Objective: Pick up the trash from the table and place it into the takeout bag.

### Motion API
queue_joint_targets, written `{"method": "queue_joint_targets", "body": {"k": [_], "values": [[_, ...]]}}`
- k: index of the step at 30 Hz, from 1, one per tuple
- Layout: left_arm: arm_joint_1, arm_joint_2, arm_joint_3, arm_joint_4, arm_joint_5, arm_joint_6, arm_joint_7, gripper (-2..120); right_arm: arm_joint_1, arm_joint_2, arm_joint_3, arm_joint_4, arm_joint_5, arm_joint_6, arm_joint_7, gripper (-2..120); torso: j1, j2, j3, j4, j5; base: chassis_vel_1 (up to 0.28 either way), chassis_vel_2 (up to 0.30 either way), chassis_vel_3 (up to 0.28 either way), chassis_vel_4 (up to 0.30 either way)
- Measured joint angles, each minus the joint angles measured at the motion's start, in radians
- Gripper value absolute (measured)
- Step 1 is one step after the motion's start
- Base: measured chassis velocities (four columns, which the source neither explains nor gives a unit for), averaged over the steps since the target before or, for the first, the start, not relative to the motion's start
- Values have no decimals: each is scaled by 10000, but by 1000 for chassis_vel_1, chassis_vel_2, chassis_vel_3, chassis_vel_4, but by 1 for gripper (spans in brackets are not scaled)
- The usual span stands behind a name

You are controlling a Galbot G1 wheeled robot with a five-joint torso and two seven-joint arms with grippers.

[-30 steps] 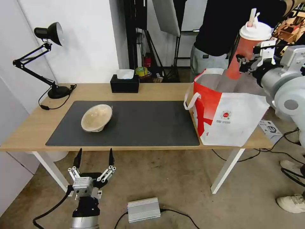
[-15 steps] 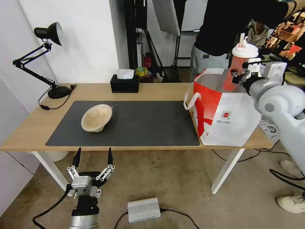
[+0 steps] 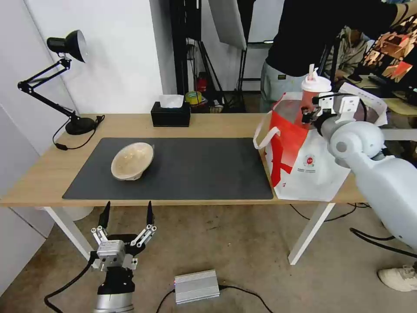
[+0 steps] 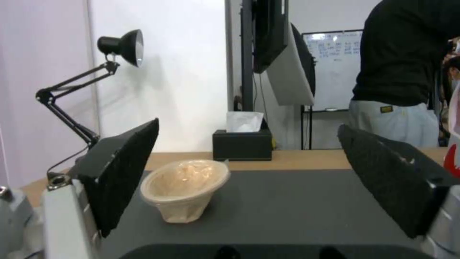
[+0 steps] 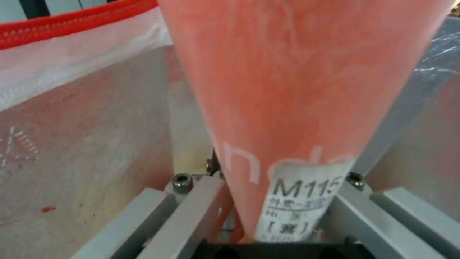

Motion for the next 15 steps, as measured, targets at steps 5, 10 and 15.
{"method": "queue_joint_targets", "body": {"k": [5,10,15], "values": [[19,-3,-3,-20,7,-14,6,100,-106,-64,8,239,2,-80,34,22,0,0,-1,-1,1,0,0,0,0],[22,-23,11,-25,31,-24,12,100,-180,-183,108,461,156,-111,91,40,0,0,-2,-3,2,0,0,0,0],[33,-45,48,-83,42,-36,18,100,-178,-208,139,522,225,-111,114,58,0,0,-1,-1,2,0,0,0,0]]}}
